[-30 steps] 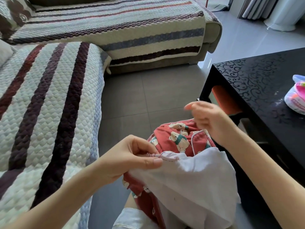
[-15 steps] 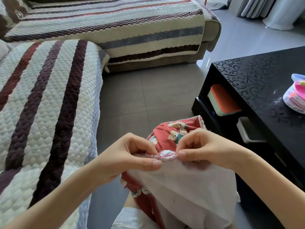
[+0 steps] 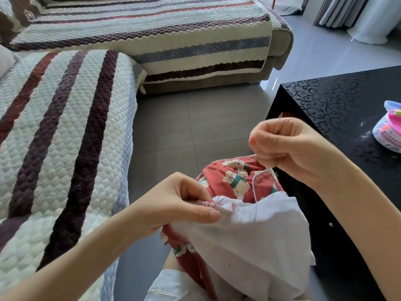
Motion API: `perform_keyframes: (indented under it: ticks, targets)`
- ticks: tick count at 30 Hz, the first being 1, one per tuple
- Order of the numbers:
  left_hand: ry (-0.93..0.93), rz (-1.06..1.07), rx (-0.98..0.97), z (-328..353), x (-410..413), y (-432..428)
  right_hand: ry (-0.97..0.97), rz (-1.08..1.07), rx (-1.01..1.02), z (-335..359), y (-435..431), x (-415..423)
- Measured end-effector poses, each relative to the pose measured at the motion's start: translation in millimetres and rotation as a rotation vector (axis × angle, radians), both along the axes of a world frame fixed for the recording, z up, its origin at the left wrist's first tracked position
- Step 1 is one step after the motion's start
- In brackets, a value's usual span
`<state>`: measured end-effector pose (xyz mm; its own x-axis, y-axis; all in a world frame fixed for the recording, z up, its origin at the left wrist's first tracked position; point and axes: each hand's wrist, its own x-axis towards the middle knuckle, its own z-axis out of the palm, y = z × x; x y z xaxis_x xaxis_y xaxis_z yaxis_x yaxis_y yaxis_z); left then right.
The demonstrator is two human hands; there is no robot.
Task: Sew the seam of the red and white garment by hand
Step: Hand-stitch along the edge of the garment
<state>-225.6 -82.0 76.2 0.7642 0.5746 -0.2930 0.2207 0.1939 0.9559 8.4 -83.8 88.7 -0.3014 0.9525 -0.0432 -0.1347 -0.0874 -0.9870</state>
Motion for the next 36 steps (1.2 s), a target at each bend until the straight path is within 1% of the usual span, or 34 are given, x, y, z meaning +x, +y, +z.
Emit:
perform_keyframes:
  ticks: [3,8,14,16,18,19,20,22,24,30,33,36]
  targets:
    - [0.028,0.02,0.007,-2.7,0.9,1.0,0.022,-0.077,0.003,10.6,5.4,-5.7]
    - [0.061,0.05,0.009,-7.5,0.3,2.4,0.104,-0.146,-0.025,11.4,17.4,-7.8]
    - [0.072,0.07,-0.018,-8.3,0.1,1.3,0.117,-0.232,-0.05,6.5,23.9,-2.8]
    - [0.06,0.074,-0.039,-7.6,-0.7,0.6,0.044,-0.297,-0.054,3.4,24.8,-1.1]
    - [0.05,0.066,-0.048,-7.7,-1.8,-0.3,-0.193,-0.334,0.008,-4.8,21.5,-2.9]
    - [0.043,0.063,-0.051,-7.7,-2.5,-0.4,-0.301,-0.304,0.046,-8.4,17.3,-6.8]
    - [0.031,0.063,-0.059,-8.1,-3.2,0.1,-0.36,-0.238,0.08,-13.3,11.5,-11.0]
    - [0.008,0.086,-0.086,-9.7,-4.7,2.1,-0.343,-0.055,0.113,-24.4,-3.4,-19.2]
    - [-0.006,0.114,-0.114,-11.0,-6.3,4.3,-0.318,0.038,0.169,-33.7,-19.8,-28.2]
    - [-0.01,0.131,-0.125,-10.5,-7.1,4.6,-0.386,0.057,0.26,-46.1,-42.1,-37.5]
    - [-0.011,0.139,-0.142,-7.2,-5.6,3.4,-0.419,0.043,0.276,-45.7,-43.7,-38.9]
    - [-0.007,0.137,-0.143,-4.3,-4.4,2.5,-0.412,0.031,0.279,-47.0,-43.5,-38.3]
